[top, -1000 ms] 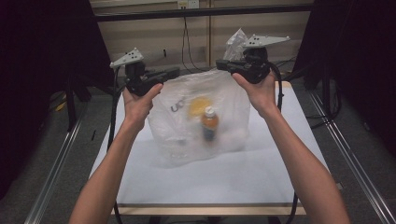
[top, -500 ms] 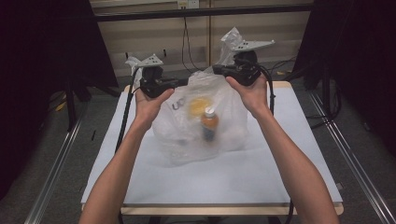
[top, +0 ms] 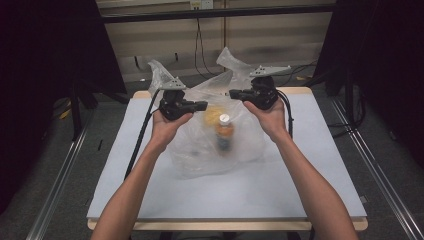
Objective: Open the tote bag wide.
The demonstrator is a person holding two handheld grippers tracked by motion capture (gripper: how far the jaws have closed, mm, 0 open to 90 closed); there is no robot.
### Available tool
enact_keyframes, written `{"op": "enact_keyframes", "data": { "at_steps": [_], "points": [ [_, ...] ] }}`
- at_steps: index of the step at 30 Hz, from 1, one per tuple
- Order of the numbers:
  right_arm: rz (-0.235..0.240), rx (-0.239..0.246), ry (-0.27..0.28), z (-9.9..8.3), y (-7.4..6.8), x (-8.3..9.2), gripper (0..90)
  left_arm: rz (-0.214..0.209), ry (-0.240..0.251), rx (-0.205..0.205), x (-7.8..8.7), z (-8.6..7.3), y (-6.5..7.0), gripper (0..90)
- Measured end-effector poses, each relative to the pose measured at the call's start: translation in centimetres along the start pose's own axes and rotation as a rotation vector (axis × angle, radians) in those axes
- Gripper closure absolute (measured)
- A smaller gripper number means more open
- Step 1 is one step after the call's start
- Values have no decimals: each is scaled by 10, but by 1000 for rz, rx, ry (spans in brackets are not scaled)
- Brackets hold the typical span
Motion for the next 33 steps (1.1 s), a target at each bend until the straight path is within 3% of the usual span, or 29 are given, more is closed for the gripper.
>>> {"op": "enact_keyframes", "data": {
  "at_steps": [6,16,18,21,25,28,33],
  "points": [
    [14,-11,-28,-23,-2,0,900,-20,-15,27,-8,-18,-1,900],
    [90,-11,-57,-53,-19,3,900,-70,-45,14,-18,-42,10,900],
    [102,-4,-59,-55,-22,4,900,-67,-79,-12,-21,-46,15,900],
    [121,3,-65,-61,-27,7,900,-75,-82,-20,-22,-49,17,900],
    [133,-21,-81,-76,-27,8,900,-61,-82,8,-24,-61,10,900],
    [133,-30,-101,-88,-25,7,900,-35,-138,8,-25,-71,3,900],
    [140,-44,-117,-103,-20,4,900,-29,-137,49,-28,-83,-9,900]
  ]
}}
Point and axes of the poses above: each handheld gripper's, and its own axes: x roughly backward along the jaws, z roughly out of its top, y roughly to its right, the point moved 1 cm from there along -x, roughly forward along the jaws, and after that the axes turned 9 degrees about x, right-handed, at the moved point
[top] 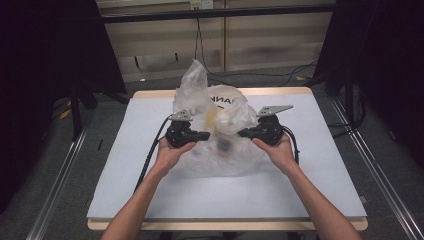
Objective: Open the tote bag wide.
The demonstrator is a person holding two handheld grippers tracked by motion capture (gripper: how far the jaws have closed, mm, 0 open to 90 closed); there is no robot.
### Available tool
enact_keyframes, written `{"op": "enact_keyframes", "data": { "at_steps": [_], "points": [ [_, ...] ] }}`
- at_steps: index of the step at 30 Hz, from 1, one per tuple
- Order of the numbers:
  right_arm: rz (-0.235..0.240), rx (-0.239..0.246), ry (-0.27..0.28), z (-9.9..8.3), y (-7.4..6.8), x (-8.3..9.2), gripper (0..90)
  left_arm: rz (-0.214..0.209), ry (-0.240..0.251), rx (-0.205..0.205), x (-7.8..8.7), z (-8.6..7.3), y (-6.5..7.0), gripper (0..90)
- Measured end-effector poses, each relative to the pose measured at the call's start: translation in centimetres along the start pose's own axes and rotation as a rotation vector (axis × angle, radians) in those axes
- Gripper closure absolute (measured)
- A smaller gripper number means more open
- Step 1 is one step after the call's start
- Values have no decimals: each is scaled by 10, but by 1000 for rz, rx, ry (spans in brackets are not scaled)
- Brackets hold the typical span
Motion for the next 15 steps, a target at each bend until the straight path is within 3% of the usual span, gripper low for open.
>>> {"op": "enact_keyframes", "data": {
  "at_steps": [5,9,12,13,14,15],
  "points": [
    [8,-19,-20,-20,3,-12,900,20,-34,31,-12,-16,-13,900],
    [3,-32,-39,-36,5,-22,900,3,-64,33,-18,-30,-21,900],
    [13,-33,-56,-46,8,-29,900,6,-76,73,-21,-39,-25,900],
    [15,-33,-76,-49,9,-32,900,15,-92,48,-22,-40,-29,900],
    [9,-37,-89,-52,10,-35,900,14,-102,51,-23,-42,-31,900],
    [7,-39,-101,-54,11,-37,900,59,-103,235,-23,-47,-19,900]
  ]
}}
Point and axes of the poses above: each handheld gripper's, and its own axes: x roughly backward along the jaws, z roughly out of its top, y roughly to its right, the point moved 1 cm from there along -x, roughly forward along the jaws, and after that the axes turned 9 degrees about x, right-handed, at the moved point
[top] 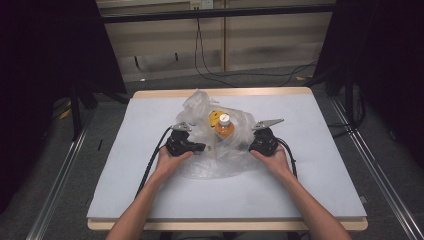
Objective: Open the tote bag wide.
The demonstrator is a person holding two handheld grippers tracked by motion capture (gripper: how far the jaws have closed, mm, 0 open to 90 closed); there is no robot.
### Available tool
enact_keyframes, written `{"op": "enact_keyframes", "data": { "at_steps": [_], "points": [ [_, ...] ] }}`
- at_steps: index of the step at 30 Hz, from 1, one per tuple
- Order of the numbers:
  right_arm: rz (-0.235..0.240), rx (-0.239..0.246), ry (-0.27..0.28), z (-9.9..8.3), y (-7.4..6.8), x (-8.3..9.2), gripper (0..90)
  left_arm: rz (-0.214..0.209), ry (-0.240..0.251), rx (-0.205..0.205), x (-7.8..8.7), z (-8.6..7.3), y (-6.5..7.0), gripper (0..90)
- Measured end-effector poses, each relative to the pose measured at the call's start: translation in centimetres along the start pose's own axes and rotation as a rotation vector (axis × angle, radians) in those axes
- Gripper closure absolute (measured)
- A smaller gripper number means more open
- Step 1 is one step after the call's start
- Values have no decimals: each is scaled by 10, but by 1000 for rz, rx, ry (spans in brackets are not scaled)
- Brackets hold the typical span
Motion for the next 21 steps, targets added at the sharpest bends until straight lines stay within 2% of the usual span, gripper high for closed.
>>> {"op": "enact_keyframes", "data": {
  "at_steps": [1,2,3,4,5,6,7,8,9,10,11,13,14,15,16,17,18,19,20,21],
  "points": [
    [-5,-1,-14,-3,1,-2,900,-27,-2,-206,-3,6,-14,900],
    [-13,-10,-27,-4,1,-4,900,-33,1,-200,-2,6,-13,900],
    [-18,1,-34,-3,0,-4,900,-27,-8,-255,-2,8,-16,900],
    [-16,9,-49,-3,-1,-5,900,-29,-5,-246,-2,8,-16,900],
    [-16,17,-62,-3,-2,-6,900,-30,-12,-175,-1,5,-13,900],
    [-15,7,-70,-3,-2,-6,900,-27,-10,-184,-1,5,-13,900],
    [-12,-11,-67,-3,-1,-6,900,-26,-2,-163,-2,4,-11,900],
    [-12,-11,-67,-3,-1,-6,900,-26,-2,-163,-2,4,-11,900],
    [-11,-8,-53,-4,-2,-4,900,-34,-2,-191,-1,4,-8,900],
    [-11,-8,-53,-4,-2,-4,900,-34,-2,-191,-1,4,-8,900],
    [22,-6,-16,-4,-3,0,900,-46,19,-191,1,5,-4,900],
    [27,-1,-5,-4,-5,3,900,-52,28,-178,4,5,-1,900],
    [8,29,-3,-1,-9,12,900,-60,36,-214,9,7,2,900],
    [7,29,4,0,-11,17,900,-60,45,-204,11,7,5,900],
    [-2,36,16,0,-14,24,900,-69,54,-224,14,8,5,900],
    [2,36,37,0,-16,30,900,-71,66,-225,15,8,7,900],
    [10,31,63,-1,-19,37,900,-68,63,-247,18,9,8,900],
    [13,28,88,-2,-21,44,900,-72,64,-240,19,9,9,900],
    [19,24,104,-2,-23,50,900,-72,66,-255,19,9,9,900],
    [19,24,104,-2,-23,50,900,-72,66,-255,19,9,9,900]
  ]
}}
Point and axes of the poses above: each handheld gripper's, and its own axes: x roughly backward along the jaws, z roughly out of its top, y roughly to its right, the point moved 1 cm from there along -x, roughly forward along the jaws, and after that the axes turned 9 degrees about x, right-handed, at the moved point
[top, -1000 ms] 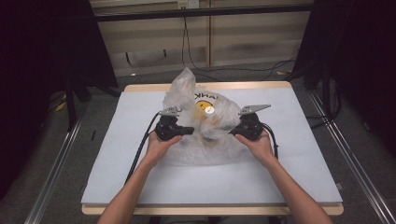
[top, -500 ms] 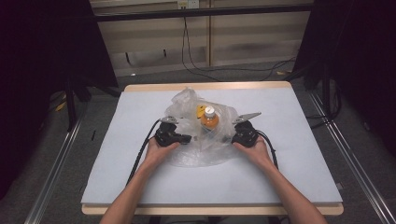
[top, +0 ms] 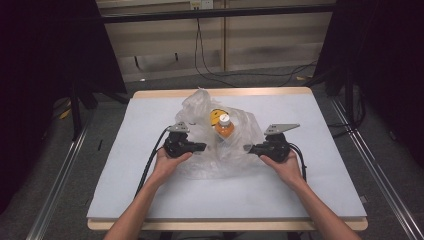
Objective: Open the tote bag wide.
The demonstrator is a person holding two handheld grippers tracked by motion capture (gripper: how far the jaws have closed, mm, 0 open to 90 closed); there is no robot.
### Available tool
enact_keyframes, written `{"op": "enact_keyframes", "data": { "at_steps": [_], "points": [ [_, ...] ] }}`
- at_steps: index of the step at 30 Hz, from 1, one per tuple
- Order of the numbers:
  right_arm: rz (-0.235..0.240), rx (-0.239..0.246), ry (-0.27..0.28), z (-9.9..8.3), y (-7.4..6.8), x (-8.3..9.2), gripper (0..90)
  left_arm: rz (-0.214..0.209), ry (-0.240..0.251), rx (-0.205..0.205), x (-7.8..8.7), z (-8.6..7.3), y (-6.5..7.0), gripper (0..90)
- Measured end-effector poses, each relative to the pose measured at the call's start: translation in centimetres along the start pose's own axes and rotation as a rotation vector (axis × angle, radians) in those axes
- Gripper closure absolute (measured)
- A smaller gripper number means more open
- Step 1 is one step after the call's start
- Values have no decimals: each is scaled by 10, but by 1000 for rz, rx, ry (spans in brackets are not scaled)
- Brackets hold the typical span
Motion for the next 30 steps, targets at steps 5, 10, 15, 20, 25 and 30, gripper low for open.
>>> {"op": "enact_keyframes", "data": {
  "at_steps": [5,10,15,20,25,30],
  "points": [
    [-6,16,2,-6,-11,25,900,-10,24,18,7,-2,7,900],
    [-48,0,52,-4,-6,48,900,-29,128,-2,29,13,18,900],
    [-60,26,100,20,-2,52,900,-43,187,-46,47,29,35,900],
    [-70,45,165,52,1,58,900,-86,242,-94,56,49,54,900],
    [-59,63,199,80,2,53,900,-87,267,-122,53,69,66,900],
    [-34,101,240,113,-1,44,900,-111,304,-130,52,96,69,900]
  ]
}}
Point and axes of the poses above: each handheld gripper's, and its own axes: x roughly backward along the jaws, z roughly out of its top, y roughly to its right, the point moved 1 cm from there along -x, roughly forward along the jaws, and after that the axes turned 9 degrees about x, right-handed, at the moved point
